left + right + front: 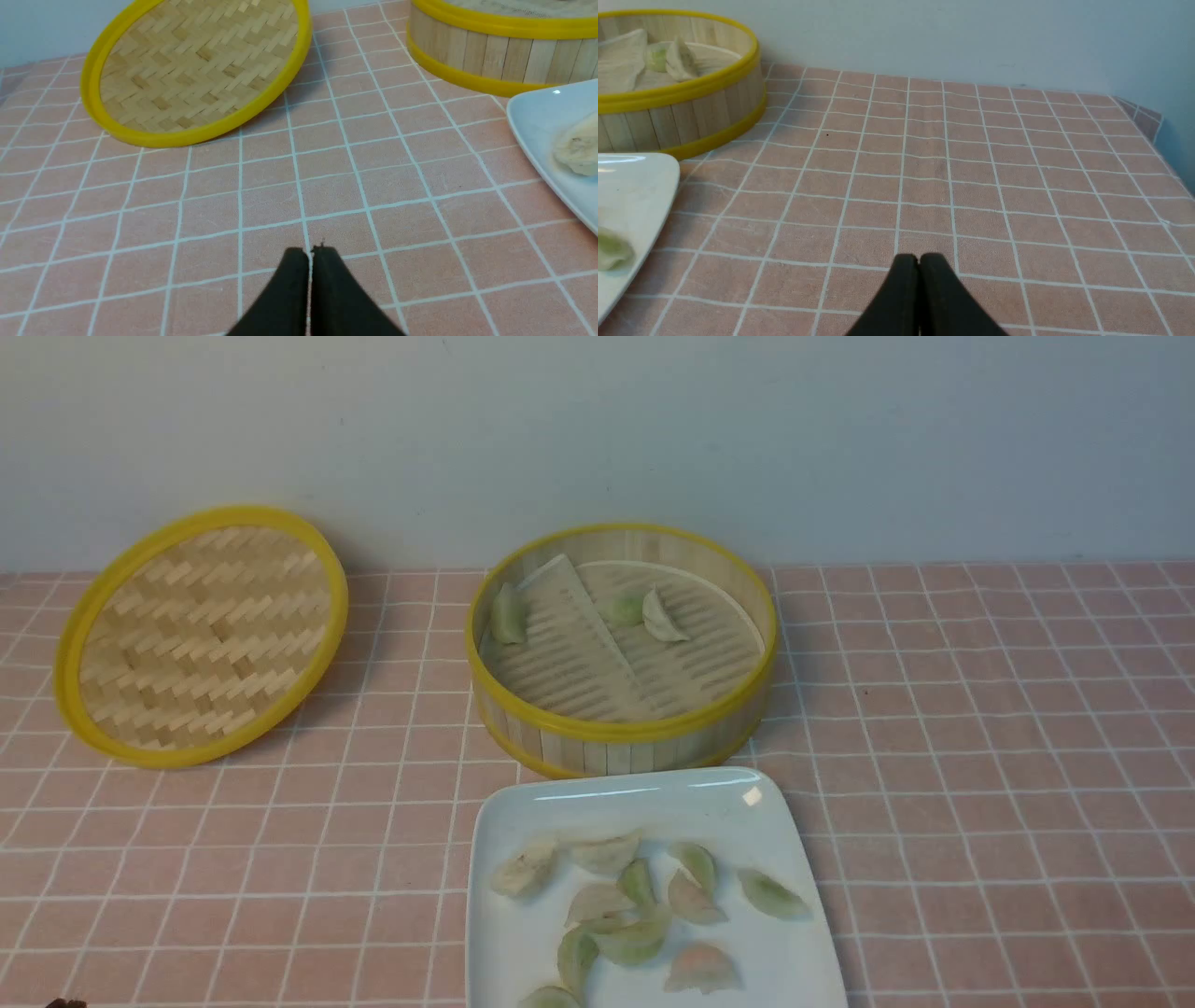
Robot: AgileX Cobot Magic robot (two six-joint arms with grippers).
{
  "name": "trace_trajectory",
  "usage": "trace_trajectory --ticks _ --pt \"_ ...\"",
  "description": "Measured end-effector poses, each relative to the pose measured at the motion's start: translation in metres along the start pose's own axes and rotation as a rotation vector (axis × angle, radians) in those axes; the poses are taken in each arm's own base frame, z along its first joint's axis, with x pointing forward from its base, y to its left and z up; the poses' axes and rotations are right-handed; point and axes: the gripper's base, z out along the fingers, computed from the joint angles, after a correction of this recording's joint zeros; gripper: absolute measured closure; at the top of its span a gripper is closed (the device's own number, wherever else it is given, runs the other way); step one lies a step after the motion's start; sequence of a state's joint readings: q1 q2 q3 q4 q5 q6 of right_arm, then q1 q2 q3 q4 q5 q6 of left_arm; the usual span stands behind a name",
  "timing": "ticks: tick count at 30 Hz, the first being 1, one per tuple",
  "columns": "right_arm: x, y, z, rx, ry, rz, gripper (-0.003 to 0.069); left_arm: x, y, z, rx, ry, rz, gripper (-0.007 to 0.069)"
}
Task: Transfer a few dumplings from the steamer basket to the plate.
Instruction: Use the left arm to grab a dumpling from the steamer
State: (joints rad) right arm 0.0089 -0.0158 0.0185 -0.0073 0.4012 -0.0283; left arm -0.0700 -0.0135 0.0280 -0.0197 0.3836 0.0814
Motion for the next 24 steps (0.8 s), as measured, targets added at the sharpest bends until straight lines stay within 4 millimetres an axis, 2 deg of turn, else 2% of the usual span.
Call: trace_trajectory --ticks 19,22,24 --pt "0.0 0.0 0.0 0.0 0.0 0.0 0.0673 -0.001 0.0 0.0 -0.004 -0.009 0.006 0.0631" --pt "0.0 0.0 0.0 0.0 0.0 0.0 0.0673 -0.008 -0.001 0.0 0.018 -0.094 -0.124 0.0631" --pt "0.0 0.0 0.0 0.0 0.0 0.0 0.0673 -0.018 -0.002 -0.002 0.052 -0.194 -0.327 0.0631"
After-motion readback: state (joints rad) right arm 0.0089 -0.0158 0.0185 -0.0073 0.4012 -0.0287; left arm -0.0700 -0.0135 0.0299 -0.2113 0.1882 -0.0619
